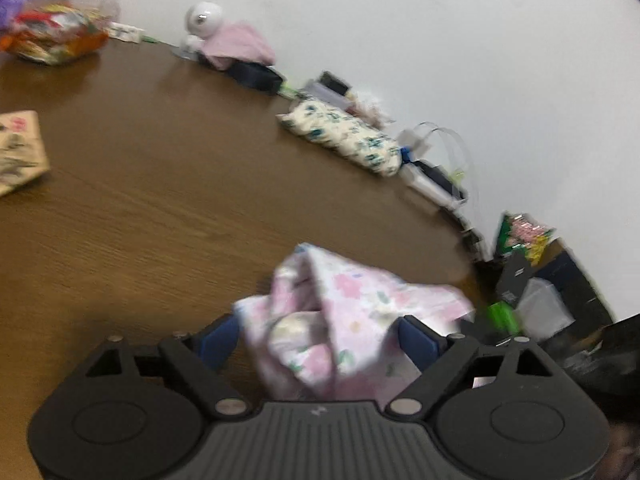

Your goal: Fold clothes

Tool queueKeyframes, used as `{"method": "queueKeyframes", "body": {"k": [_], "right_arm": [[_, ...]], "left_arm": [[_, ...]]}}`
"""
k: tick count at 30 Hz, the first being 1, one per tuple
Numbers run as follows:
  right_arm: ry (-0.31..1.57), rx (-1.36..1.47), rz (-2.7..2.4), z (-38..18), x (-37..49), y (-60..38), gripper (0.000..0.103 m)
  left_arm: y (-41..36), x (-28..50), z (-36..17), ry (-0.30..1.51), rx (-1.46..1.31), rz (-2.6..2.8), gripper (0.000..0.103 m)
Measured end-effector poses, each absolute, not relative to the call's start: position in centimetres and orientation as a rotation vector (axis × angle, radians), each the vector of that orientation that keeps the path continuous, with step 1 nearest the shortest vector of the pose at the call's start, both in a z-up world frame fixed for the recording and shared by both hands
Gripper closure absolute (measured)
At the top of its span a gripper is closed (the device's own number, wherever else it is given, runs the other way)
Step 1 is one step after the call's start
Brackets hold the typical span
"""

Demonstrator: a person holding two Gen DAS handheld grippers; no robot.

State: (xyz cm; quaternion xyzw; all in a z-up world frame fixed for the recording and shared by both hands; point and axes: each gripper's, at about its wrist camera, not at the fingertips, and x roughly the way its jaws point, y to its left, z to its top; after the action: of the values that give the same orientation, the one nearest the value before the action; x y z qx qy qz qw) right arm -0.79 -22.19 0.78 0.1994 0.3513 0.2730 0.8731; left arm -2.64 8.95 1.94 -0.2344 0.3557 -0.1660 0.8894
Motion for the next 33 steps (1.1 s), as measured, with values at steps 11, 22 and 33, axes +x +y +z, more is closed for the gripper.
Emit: {"method": "queueKeyframes", "body": {"k": [11, 22, 33], "right_arm": [[0.737, 0.518, 0.533, 0.0, -1.5, -23.5, 0.068], [0.716, 0.385, 0.554, 1.6, -1.6, -22.7, 0.051], [0.701, 0.344, 0.523, 2.6, -2.4, -22.2, 0.061]], "left_arm": [[5.9, 0.9, 1.4, 0.759, -0.469, -0.483, 0.039], [7.2, -0.2, 1.6, 0.736, -0.442, -0.373, 0.041], [10.5, -2.0, 3.7, 0.59, -0.458, -0.278, 0.018]]}}
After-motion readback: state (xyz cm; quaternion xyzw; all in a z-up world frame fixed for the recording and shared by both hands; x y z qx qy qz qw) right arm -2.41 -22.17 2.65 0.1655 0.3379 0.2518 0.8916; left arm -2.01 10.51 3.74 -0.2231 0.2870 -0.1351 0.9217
